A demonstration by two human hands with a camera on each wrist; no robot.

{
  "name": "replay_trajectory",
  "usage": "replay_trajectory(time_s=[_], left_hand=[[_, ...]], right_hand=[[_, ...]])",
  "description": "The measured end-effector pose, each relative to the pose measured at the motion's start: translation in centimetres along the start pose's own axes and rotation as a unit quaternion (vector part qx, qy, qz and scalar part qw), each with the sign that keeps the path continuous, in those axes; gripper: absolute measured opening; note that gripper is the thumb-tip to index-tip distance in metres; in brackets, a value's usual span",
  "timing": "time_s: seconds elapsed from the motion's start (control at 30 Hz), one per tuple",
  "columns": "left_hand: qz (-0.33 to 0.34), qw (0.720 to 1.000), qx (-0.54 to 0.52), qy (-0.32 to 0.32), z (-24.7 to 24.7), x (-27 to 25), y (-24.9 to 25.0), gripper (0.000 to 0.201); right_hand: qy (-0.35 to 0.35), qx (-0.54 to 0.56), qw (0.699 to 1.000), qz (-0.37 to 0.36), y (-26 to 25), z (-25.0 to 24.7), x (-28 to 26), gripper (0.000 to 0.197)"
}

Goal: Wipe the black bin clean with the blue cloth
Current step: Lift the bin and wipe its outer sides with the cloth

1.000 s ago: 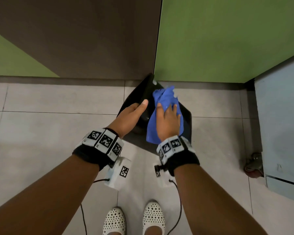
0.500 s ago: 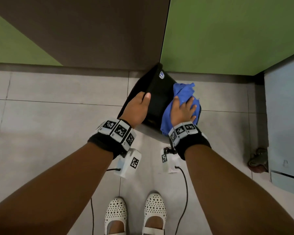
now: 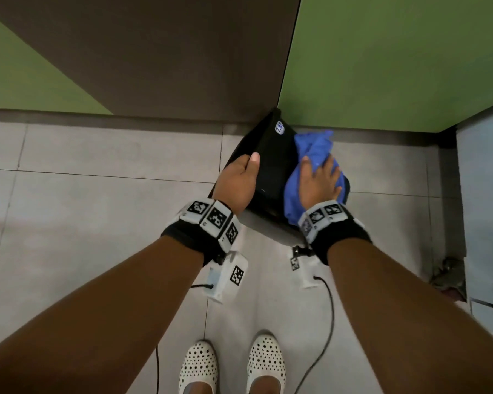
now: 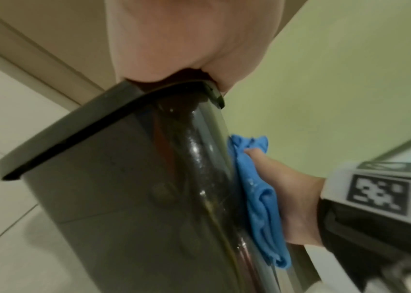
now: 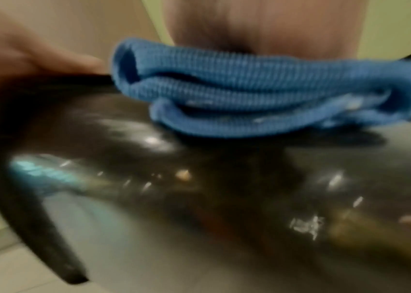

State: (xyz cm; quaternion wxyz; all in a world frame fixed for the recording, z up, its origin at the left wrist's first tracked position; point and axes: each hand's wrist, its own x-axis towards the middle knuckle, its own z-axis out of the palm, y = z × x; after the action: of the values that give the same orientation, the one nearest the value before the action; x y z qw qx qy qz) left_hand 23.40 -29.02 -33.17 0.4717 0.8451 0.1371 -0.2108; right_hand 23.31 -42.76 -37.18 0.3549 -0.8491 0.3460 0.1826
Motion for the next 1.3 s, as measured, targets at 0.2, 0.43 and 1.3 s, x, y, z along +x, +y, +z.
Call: replay_trajectory(time_s=[0.2,0.43,1.3], left_hand=[[0.035,0.999,0.005,-0.001,0.2,-0.5,-1.0,0.046],[0.044,0.999,0.014,-0.007,0.1,-0.8,-1.1,0.044],[0.112,0.965,0.061,-0.23,-1.8,-0.8,-2.2,0.022]], right_hand=[[0.024,0.055,0.997,0.051,-0.3,0.6,-1.9,0.064],[-0.014,0.002,0.986,-0.169,-1.1,3.0,-5.0,0.065],[-0.031,0.11,0.971,-0.208,-3.2,1.8,-5.2,0.051]])
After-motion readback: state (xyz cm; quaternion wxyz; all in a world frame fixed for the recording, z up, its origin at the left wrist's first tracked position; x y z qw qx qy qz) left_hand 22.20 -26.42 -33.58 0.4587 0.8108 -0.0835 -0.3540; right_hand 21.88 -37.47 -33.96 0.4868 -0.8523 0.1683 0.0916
